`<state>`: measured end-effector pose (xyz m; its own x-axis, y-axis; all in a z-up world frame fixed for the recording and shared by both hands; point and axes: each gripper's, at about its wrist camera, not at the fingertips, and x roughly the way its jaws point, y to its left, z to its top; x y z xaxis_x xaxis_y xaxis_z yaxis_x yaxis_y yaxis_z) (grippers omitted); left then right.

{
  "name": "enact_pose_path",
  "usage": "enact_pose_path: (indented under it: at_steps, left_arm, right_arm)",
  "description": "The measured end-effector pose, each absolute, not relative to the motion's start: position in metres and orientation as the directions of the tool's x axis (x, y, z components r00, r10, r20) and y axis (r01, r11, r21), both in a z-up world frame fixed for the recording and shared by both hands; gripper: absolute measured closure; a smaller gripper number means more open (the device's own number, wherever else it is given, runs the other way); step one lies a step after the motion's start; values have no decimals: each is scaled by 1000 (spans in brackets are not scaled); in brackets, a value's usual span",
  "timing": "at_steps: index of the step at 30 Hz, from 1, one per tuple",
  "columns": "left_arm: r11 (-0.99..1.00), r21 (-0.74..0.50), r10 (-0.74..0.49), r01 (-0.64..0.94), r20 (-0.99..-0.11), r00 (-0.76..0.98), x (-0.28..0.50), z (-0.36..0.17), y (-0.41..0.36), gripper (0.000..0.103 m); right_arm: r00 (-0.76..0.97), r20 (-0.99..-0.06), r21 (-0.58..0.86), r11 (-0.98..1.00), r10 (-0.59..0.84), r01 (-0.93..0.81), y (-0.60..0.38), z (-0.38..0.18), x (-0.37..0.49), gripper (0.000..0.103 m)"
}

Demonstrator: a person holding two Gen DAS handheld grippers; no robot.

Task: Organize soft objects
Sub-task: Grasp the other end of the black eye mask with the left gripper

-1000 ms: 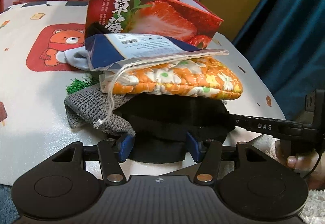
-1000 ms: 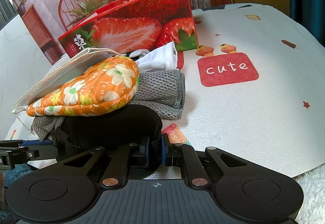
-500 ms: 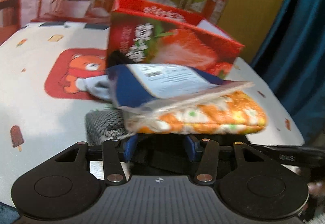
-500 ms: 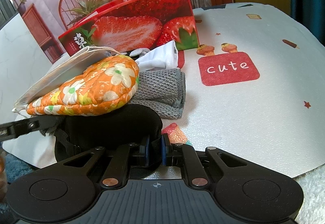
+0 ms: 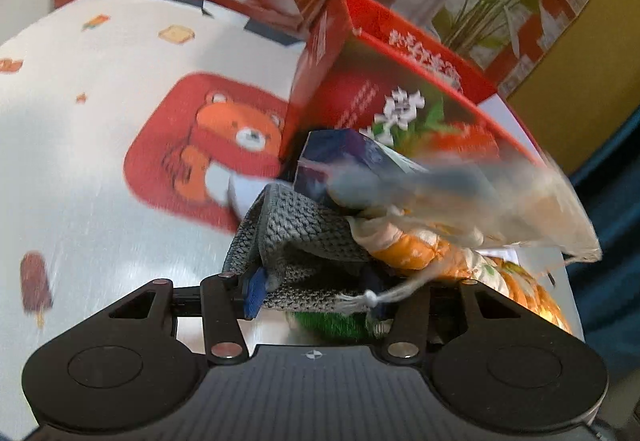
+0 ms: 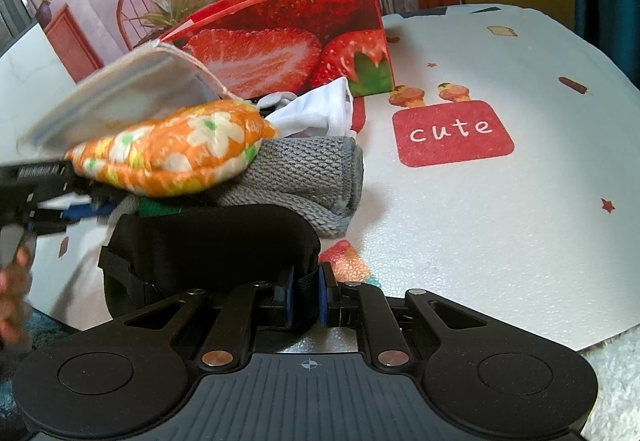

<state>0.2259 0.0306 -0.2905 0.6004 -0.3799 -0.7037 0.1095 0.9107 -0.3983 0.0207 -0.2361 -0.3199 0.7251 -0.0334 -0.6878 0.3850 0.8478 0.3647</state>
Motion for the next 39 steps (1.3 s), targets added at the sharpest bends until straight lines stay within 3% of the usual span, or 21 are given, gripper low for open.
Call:
enact_pose_path:
  at_steps: [4,11,19,29,30,31,32,35,39]
  left_arm:
    - [936,-320,-342,144,-739,580,227,-293,23,51]
    - [906,-362,-423,220,-755,501,206,-289,39,37]
    - [856,-390,-510,339,-745,430,176,-290,41,37]
    - [882,-163,-388,442,-785,483,164,-300,-2,35]
    - [880,-145,-381,453,-786,487,162,-300,-6,36]
    - [873,-136,-383,468,-785,487,160,-299,-9,44]
    - [863,-135,-393,487,-785,479,158,-299,-11,62]
    - [858,-83,-371,508,-782,500,149,-297,-15,85]
    - [863,-77,-377,500,-757,534,142,-289,-10,93]
  right_arm:
    - [725,-688,367,847,-31,384,-236,-320,20,92]
    - [726,-687,373,844,-28,385,-237,-319,20,92]
    - [726,-687,375,843,-26,386,-238,-319,20,91]
    - [727,-686,376,843,-26,385,-237,-320,20,91]
    - [727,-686,376,843,-25,384,-237,-320,20,91]
    - [727,-686,376,843,-25,384,-237,-320,20,91]
    - [727,-686,376,843,-25,384,-237,-319,20,91]
    - [730,-683,378,843,-24,382,-238,-319,20,92]
    - [734,-679,377,846,-24,377,-237,-317,19,92]
